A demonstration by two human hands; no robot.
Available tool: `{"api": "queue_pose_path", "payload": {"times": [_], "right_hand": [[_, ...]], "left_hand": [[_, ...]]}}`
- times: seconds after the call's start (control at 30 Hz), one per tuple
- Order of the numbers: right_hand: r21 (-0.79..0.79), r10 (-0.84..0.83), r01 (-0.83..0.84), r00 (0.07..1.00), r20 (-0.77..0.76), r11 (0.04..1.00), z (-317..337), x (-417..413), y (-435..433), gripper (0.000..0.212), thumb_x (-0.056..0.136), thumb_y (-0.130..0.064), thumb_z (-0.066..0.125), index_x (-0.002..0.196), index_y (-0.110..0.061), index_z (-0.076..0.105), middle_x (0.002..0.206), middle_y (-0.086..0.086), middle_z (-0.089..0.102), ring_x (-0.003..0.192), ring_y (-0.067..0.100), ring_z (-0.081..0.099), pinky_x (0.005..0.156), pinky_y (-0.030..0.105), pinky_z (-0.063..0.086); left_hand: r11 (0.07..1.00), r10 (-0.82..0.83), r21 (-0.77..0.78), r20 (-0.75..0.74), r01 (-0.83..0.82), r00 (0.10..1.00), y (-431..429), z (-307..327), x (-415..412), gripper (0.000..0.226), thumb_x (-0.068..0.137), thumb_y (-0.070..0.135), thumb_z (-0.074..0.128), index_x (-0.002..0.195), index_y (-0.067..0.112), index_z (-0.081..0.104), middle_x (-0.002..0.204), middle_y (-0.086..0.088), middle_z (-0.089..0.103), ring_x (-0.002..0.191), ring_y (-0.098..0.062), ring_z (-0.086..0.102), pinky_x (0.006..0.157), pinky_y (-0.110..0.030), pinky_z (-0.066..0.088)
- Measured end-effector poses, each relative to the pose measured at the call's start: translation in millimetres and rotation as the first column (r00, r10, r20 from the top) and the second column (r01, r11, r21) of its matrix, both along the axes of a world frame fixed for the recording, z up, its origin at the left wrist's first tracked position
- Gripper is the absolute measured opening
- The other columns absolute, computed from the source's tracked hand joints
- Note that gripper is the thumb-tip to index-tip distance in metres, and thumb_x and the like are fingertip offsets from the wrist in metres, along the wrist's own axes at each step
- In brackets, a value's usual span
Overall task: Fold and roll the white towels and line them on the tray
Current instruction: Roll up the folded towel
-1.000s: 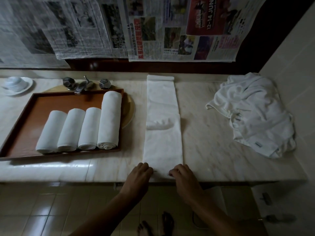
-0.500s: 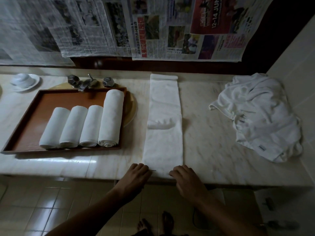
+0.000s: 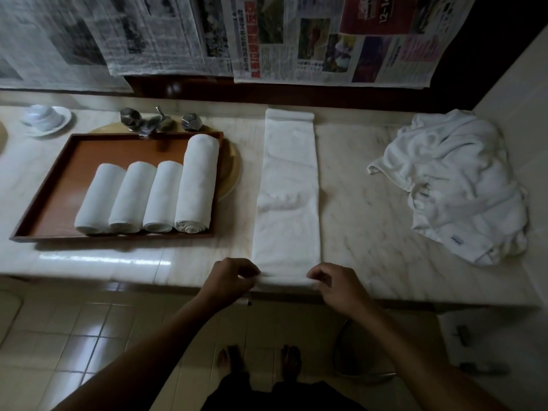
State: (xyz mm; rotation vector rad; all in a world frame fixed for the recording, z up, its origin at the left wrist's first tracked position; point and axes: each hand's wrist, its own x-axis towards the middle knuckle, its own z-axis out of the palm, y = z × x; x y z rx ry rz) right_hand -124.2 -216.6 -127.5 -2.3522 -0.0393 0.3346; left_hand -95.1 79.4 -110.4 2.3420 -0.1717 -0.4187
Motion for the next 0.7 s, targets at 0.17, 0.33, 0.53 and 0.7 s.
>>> {"api": "queue_pose_path", "payload": {"times": [0.17,0.33,0.53,0.7], "right_hand": [[0.025,-0.088,0.090,0.994,-0.064,0.996,8.2,6.2,-4.7,0.015,0.087,-0.018,0.079,0.099,-0.026,0.078,0.098,-0.014,0.074,0.093,-0.001,0.067,0.084,0.015,0.053],[-0.029,-0.152,0.151,0.988,-0.014,0.988,6.8,2.7,5.2,0.014,0.089,-0.017,0.076,0.094,-0.029,0.074,0.100,-0.012,0.068,0.091,0.002,0.063,0.080,0.016,0.051],[-0.163,-0.019,0.048,0.984,0.178,0.985,1.9,-7.8,26.5,0.036,0.082,0.010,0.063,0.101,-0.020,0.070,0.104,-0.003,0.056,0.098,0.015,0.054,0.076,0.025,0.046],[-0.278,0.091,-0.027,0.971,0.223,0.960,-5.3,-17.4,36.6,0.046,0.076,0.010,0.059,0.111,-0.019,0.068,0.110,-0.003,0.055,0.102,0.019,0.051,0.080,0.037,0.053]], "left_hand": [[0.984,0.151,-0.073,-0.135,-0.162,0.979,-0.1,0.7,7.4,0.011,0.084,0.023,0.083,0.094,0.026,0.079,0.085,0.015,0.073,0.073,0.015,0.063,0.060,-0.001,0.041],[0.983,0.170,-0.058,-0.104,-0.177,0.980,-6.4,-0.8,8.7,0.009,0.085,0.021,0.081,0.093,0.024,0.078,0.083,0.012,0.073,0.076,0.007,0.064,0.059,-0.002,0.041],[0.997,0.021,0.074,0.160,-0.033,0.987,-21.3,-9.3,-0.8,0.015,0.093,0.006,0.066,0.091,0.020,0.071,0.091,0.006,0.057,0.072,-0.007,0.056,0.053,-0.010,0.039],[0.966,-0.194,0.221,0.288,0.132,0.938,-24.2,-20.1,-14.8,0.027,0.088,-0.003,0.061,0.106,0.014,0.070,0.101,0.000,0.056,0.087,-0.018,0.054,0.067,-0.032,0.052]]}}
